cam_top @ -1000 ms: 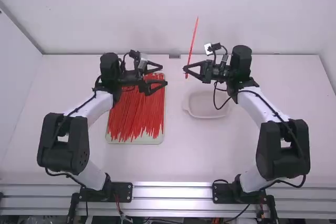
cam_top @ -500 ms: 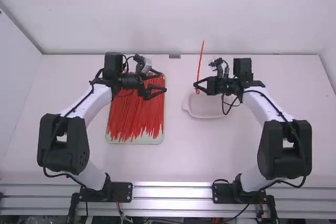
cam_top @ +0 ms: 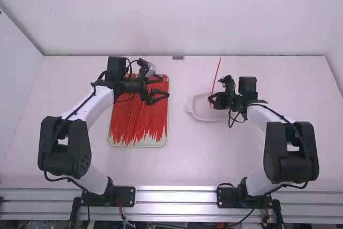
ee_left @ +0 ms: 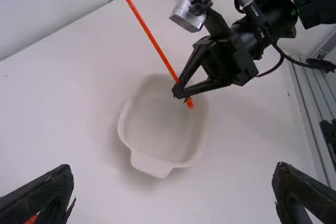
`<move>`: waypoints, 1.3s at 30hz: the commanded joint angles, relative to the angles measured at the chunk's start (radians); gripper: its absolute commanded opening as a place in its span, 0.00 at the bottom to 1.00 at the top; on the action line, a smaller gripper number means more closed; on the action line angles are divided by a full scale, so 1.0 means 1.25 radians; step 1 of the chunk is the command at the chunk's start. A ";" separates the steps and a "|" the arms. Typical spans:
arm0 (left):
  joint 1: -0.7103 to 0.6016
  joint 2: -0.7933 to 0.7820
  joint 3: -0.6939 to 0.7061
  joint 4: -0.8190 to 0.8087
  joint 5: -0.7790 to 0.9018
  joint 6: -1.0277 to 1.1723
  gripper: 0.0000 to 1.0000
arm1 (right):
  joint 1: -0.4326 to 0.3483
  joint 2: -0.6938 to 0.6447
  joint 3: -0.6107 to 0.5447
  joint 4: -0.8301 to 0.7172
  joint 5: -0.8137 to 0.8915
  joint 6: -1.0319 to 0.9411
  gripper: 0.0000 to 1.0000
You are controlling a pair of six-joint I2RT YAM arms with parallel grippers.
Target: Fasten the cable tie
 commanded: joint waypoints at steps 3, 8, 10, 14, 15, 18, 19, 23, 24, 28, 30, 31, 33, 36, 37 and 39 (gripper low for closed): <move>0.003 0.001 0.015 -0.014 0.009 0.030 0.99 | 0.021 -0.013 -0.052 0.035 0.151 0.056 0.00; 0.003 0.001 0.015 -0.017 0.009 0.030 0.99 | 0.053 -0.013 -0.089 0.074 0.226 0.060 0.00; 0.003 0.001 0.015 -0.018 0.009 0.030 0.99 | 0.070 -0.013 -0.095 0.081 0.281 0.080 0.00; 0.004 0.001 0.015 -0.019 0.012 0.029 0.99 | 0.096 -0.012 -0.099 0.095 0.326 0.080 0.00; 0.003 0.001 0.015 -0.021 0.012 0.030 0.99 | 0.101 -0.012 -0.098 0.098 0.335 0.079 0.00; 0.004 0.001 0.015 -0.022 0.012 0.029 0.99 | 0.109 -0.012 -0.098 0.102 0.356 0.080 0.00; 0.003 0.001 0.015 -0.022 0.012 0.030 0.99 | 0.110 -0.012 -0.098 0.104 0.360 0.080 0.06; 0.003 0.001 0.015 -0.023 0.012 0.029 0.99 | 0.102 -0.012 -0.098 0.109 0.355 0.080 0.26; 0.003 0.001 0.015 -0.024 0.012 0.029 0.99 | 0.101 -0.012 -0.098 0.109 0.355 0.080 0.44; 0.003 0.001 0.015 -0.020 0.009 0.030 0.99 | 0.102 -0.013 -0.096 0.111 0.355 0.079 0.98; 0.004 0.001 0.015 -0.013 0.009 0.029 0.99 | 0.102 -0.014 -0.095 0.118 0.355 0.080 0.98; 0.003 0.001 0.016 -0.012 0.012 0.029 0.99 | 0.100 -0.016 -0.096 0.125 0.351 0.079 0.98; 0.003 0.000 0.020 -0.009 0.011 0.028 0.99 | 0.096 -0.025 -0.096 0.130 0.340 0.080 0.98; 0.011 -0.019 0.030 -0.021 0.009 -0.013 0.99 | 0.096 -0.082 -0.096 0.108 0.325 0.080 0.98; 0.014 -0.027 0.034 -0.032 0.009 -0.016 0.99 | 0.098 -0.106 -0.096 0.094 0.325 0.078 0.98; 0.020 -0.045 0.037 -0.052 0.008 -0.015 0.99 | 0.097 -0.151 -0.096 0.063 0.325 0.076 0.98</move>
